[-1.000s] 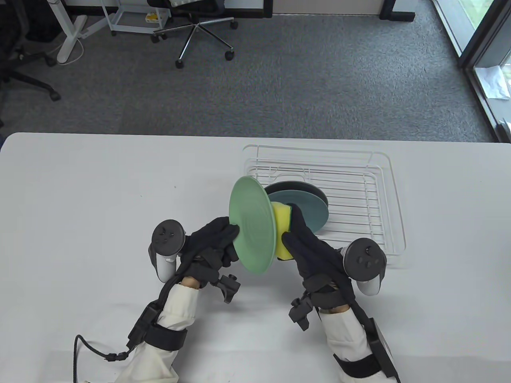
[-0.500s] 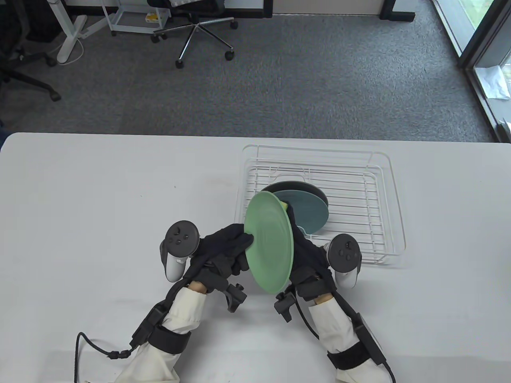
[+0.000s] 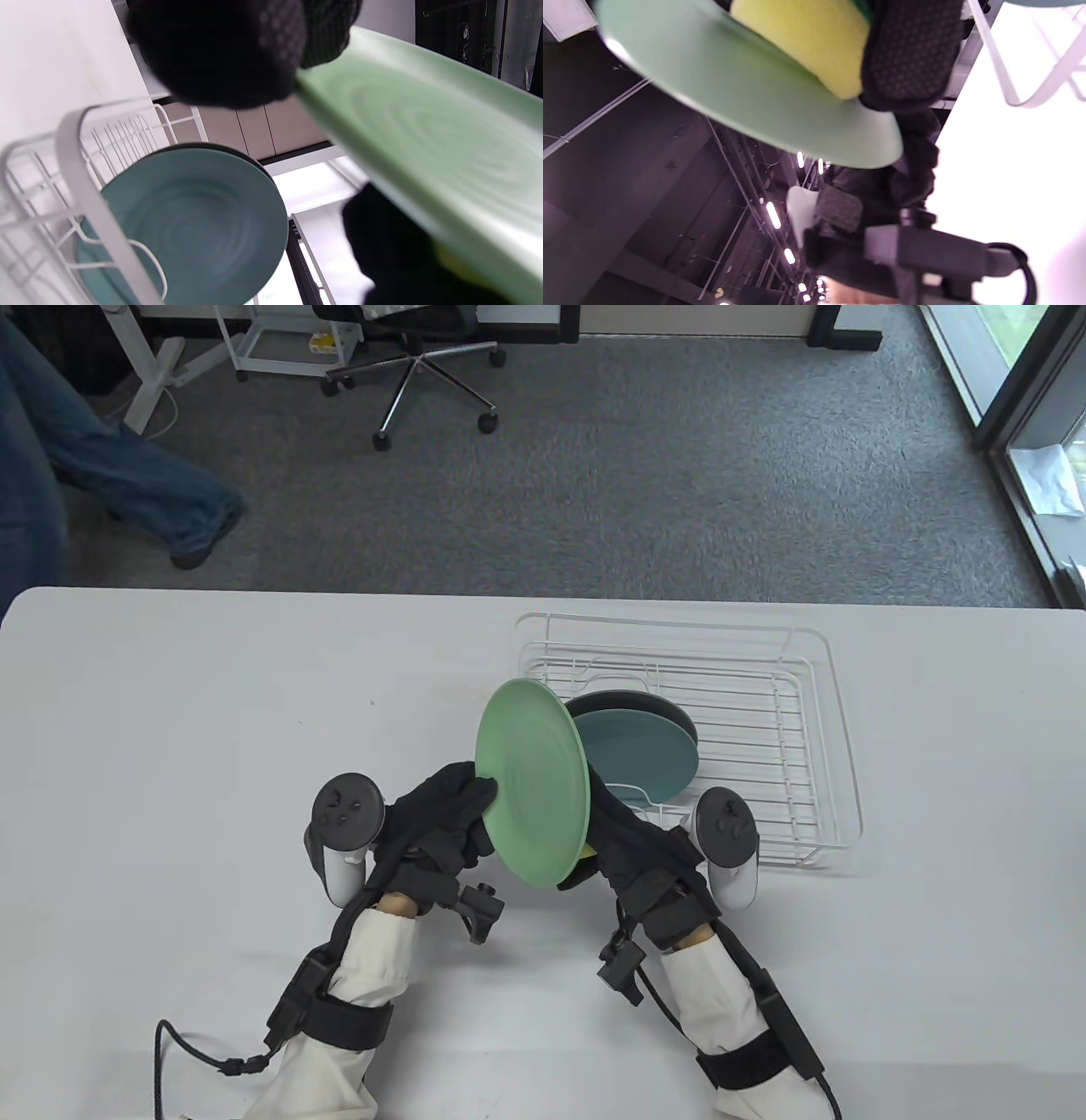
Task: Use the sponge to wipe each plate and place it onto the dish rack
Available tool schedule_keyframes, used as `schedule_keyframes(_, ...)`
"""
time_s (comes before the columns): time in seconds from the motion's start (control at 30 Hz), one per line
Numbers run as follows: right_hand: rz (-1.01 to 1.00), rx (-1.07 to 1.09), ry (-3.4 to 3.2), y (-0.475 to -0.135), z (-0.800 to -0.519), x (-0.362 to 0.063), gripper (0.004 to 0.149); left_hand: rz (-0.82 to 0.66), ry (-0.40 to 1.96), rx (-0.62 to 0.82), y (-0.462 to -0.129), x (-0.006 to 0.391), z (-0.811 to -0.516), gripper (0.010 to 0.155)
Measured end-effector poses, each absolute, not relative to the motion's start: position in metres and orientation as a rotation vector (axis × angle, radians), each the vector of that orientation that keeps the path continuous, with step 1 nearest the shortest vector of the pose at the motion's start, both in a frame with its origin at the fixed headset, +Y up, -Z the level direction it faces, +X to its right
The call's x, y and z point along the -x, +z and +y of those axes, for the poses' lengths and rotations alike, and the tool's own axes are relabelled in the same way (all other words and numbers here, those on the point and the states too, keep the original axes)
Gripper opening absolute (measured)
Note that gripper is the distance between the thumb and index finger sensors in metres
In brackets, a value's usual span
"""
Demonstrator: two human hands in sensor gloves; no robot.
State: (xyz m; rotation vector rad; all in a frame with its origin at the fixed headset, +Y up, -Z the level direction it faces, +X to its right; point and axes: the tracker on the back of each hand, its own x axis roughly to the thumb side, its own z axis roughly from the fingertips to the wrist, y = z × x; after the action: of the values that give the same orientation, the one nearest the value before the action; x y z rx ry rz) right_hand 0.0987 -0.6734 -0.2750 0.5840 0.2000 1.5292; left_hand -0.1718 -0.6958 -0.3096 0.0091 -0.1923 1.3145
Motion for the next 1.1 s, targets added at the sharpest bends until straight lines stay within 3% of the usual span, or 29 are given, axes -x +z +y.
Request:
schedule_keyframes(0.37, 0.055, -0.569, 1.458, -0.276, -0.659, -0.127, 0.062, -0.289, 1.299, 0.089, -0.307, 0.152, -0.696, 0.043)
schedule_keyframes(0.7, 0.125, -0.510, 1.393, -0.287, -0.681, -0.124, 0.061, -0.404, 1.328, 0.165, -0.298, 0.128, -0.691, 0.041)
schedule_keyframes(1.1, 0.436, -0.624, 1.291, -0.292, -0.697, -0.103, 0.062, -0.337, 1.369, -0.092, -0.288, 0.145, -0.668, 0.040)
